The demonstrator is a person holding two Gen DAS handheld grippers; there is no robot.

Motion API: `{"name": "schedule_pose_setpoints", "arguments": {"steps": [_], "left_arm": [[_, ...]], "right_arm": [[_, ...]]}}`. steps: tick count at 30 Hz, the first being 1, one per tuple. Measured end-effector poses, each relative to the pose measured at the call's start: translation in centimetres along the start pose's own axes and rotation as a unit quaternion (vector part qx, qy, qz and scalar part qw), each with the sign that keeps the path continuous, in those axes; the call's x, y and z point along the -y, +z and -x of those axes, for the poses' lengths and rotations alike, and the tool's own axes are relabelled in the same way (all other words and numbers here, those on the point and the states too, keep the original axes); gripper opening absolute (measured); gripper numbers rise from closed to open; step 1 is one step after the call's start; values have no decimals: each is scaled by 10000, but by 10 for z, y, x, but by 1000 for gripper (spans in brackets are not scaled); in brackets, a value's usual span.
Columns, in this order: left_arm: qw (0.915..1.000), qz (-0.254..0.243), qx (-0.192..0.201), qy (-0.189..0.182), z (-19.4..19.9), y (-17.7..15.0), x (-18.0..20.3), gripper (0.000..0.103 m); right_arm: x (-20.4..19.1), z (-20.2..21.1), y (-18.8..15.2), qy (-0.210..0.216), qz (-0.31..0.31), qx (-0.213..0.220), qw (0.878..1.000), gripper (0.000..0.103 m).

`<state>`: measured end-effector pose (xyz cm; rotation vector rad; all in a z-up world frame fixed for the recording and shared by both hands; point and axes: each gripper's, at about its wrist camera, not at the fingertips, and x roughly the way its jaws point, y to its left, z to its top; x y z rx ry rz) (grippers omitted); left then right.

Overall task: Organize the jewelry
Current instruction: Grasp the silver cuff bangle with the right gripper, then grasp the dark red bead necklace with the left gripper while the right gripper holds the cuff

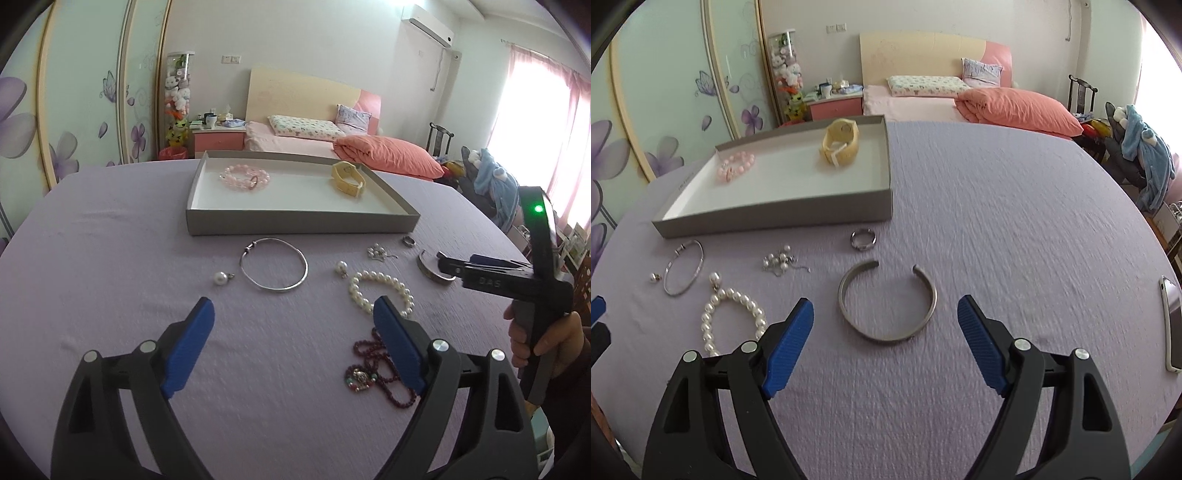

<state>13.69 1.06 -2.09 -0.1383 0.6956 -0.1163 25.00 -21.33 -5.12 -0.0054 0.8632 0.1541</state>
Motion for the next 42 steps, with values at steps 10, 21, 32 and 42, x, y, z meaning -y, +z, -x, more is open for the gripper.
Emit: {"name": "schedule_pose_setpoints", "arguments": {"steps": [10,21,32,42], "left_arm": [[9999,-78,-66,-130,0,-6,7,89],[9992,-232,-215,-263,-4,-13,19,90],[9978,-406,-409,-323,-14,-25,33,91],[9958,-543,-648,-344,-28,-32,47,92]], "right_arm": [[0,-15,-9,-180,-90,-271,9994,83],[-2,-26,-4,-284,-210,-345,9988,79],[-1,-27,-1,-330,-271,-287,9987,76],[3,-24,-3,-230,-226,-220,9992,68]]}}
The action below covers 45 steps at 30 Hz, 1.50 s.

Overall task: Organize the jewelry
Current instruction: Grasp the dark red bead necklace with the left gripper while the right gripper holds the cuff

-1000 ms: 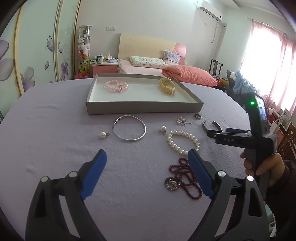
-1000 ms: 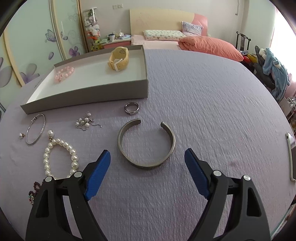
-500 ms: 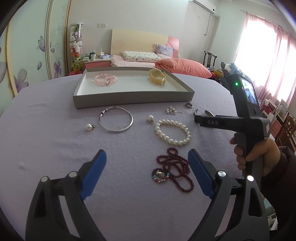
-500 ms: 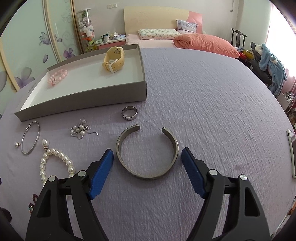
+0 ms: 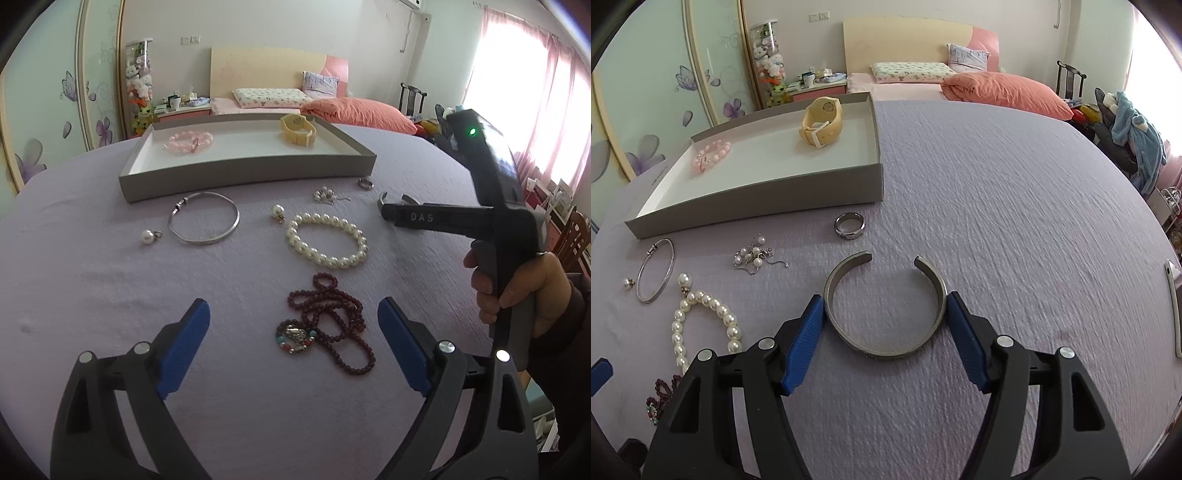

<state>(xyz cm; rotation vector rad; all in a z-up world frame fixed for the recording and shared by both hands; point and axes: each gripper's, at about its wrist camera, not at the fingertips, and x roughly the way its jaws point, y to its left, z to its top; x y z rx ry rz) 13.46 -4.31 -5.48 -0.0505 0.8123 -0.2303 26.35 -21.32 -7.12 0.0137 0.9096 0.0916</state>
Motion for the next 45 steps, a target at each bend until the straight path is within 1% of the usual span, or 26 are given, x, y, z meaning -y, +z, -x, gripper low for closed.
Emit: {"name": "schedule_pose_setpoints", "arguments": {"steps": [4,10,11,13,18,23,24,28,33,35,37,40,43,45], "left_arm": [[9999,-52,-95,12,-8,1,6,92],[9995,-159,-214,143,-22,3,15,91],[9994,-171,-238,167,-24,4,16,90],[9992,-185,-305,189,-28,5,19,84],[9985,-185,-438,270,-39,6,22,78],[9979,-263,-444,402,-41,7,27,73],[9977,-279,-445,422,-41,7,28,70],[9966,-464,-447,522,-42,5,35,65],[9965,-513,-445,478,-40,4,40,57],[9965,-560,-433,442,-40,4,43,52],[9964,-602,-429,412,-40,3,45,40],[9964,-644,-443,344,-39,4,47,27],[9966,-615,-446,307,-39,5,44,19],[9968,-596,-449,286,-39,4,43,17]], "right_arm": [[6,3,-1,133,-110,2,9999,68],[11,8,0,208,-196,21,9996,68],[12,8,1,224,-217,26,9995,68],[13,10,0,240,-218,44,9995,68],[14,13,0,286,-214,79,9993,68],[16,16,0,312,-251,111,9991,68],[17,16,0,319,-262,109,9991,68],[20,17,-1,320,-293,105,9990,68],[21,17,0,327,-321,105,9989,68],[21,18,0,337,-326,106,9988,68],[22,18,0,338,-323,110,9988,68],[22,18,0,340,-322,110,9988,68],[21,19,1,342,-321,115,9988,68],[21,20,1,351,-317,121,9988,68]]}}
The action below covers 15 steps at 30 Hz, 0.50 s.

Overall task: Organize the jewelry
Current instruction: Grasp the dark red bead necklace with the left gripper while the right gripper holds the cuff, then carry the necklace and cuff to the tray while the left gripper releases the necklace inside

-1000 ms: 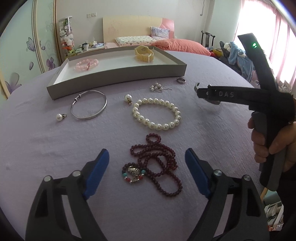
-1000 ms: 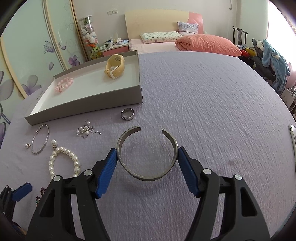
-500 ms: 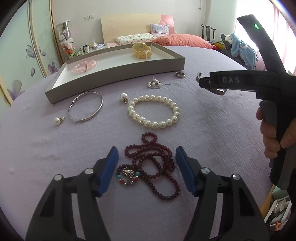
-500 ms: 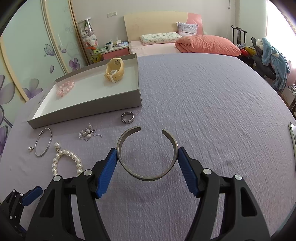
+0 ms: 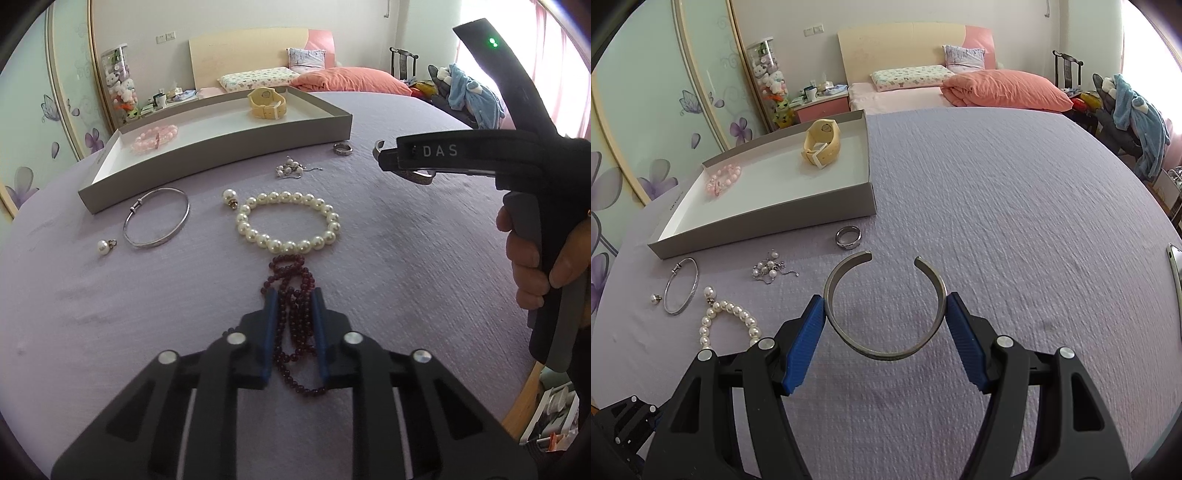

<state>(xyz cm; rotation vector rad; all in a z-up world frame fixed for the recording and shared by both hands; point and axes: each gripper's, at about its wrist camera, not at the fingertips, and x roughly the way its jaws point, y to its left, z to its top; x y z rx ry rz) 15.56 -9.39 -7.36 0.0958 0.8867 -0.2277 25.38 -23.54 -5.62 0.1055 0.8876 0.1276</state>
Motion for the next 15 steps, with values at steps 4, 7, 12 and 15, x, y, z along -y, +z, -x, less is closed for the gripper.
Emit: {"name": "schedule_pose_setpoints", "arguments": {"steps": [4,7,12,15], "left_arm": [[10000,-24,-1,-20,1,-1,-1,15],[10000,-2,3,-41,2,-2,-3,14],[10000,46,-6,-51,3,-3,-7,12],[10000,66,31,-66,5,-2,-9,9]], "right_arm": [[-2,2,0,14,10,7,10000,68],[-2,3,-1,17,19,10,10000,68],[-3,4,-2,27,12,6,10000,68],[-2,5,-2,30,13,13,10000,68]]}}
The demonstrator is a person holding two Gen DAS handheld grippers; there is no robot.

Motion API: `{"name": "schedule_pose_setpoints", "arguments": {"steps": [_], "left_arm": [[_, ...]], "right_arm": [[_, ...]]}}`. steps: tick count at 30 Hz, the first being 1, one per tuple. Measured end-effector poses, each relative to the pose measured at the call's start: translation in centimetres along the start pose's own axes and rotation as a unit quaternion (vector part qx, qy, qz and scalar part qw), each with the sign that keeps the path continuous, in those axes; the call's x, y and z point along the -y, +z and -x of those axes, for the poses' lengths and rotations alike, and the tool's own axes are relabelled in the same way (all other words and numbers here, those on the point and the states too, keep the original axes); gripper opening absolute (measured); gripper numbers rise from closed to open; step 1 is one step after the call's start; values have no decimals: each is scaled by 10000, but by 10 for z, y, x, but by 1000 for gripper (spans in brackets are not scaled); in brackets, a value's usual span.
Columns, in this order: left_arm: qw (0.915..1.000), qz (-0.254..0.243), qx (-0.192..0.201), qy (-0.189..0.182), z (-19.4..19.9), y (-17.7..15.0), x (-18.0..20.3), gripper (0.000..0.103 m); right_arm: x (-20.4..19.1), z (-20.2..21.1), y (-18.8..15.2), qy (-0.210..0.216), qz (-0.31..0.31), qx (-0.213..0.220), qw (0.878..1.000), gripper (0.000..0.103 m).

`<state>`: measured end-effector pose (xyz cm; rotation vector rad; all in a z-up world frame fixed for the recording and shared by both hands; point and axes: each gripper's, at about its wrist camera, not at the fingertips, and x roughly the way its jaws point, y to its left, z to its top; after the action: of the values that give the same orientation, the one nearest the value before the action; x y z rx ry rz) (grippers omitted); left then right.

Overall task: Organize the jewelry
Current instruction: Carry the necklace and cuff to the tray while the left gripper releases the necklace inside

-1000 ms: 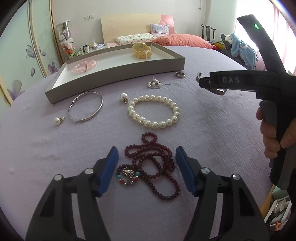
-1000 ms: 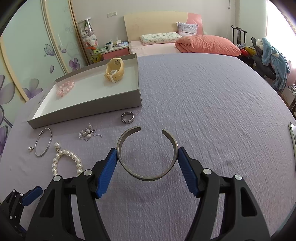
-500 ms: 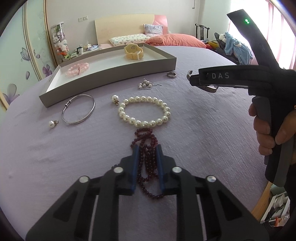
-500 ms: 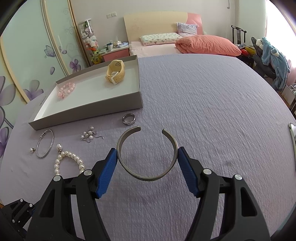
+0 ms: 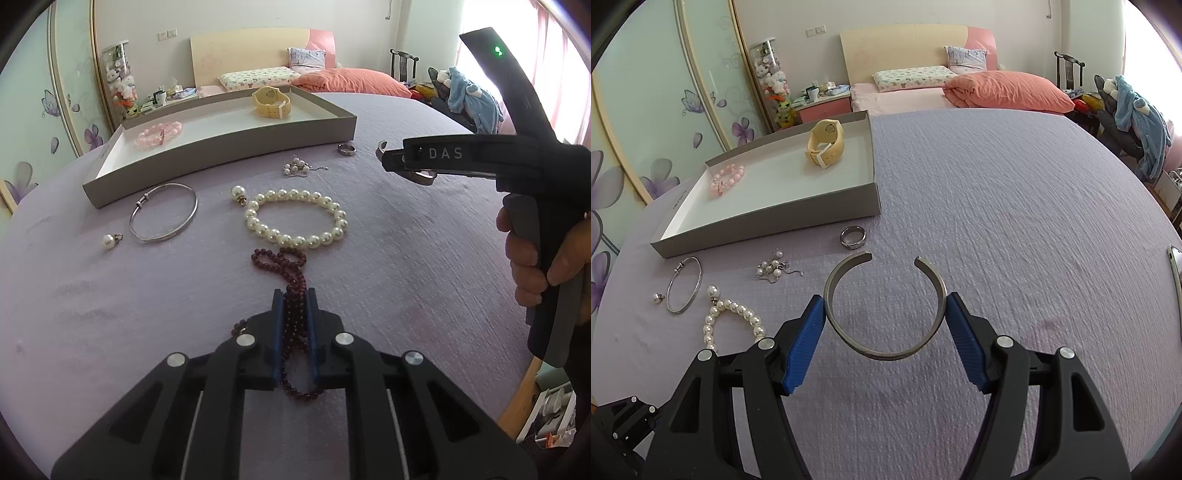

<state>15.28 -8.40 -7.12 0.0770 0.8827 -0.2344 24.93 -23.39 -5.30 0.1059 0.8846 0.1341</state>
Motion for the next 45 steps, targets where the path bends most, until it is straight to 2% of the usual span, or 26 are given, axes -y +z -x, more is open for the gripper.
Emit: {"name": "schedule_pose_setpoints", "arguments": {"steps": [9,16,28,39,45], "left_arm": [[9996,253,75,-129,14,1,-24,8],[9975,502,471,-179,45,12,-49,8],[9890,717,1289,-138,102,53,-78,8],[9824,600,1767,-83,134,95,-79,8],[9775,523,2041,67,152,130,-80,8]], "right_arm": [[-2,5,2,34,14,71,10000,68],[-7,11,8,85,39,156,9998,68],[-15,23,21,211,104,373,9990,68],[-22,30,32,327,176,509,9980,68],[-26,33,41,403,223,590,9972,68]]}}
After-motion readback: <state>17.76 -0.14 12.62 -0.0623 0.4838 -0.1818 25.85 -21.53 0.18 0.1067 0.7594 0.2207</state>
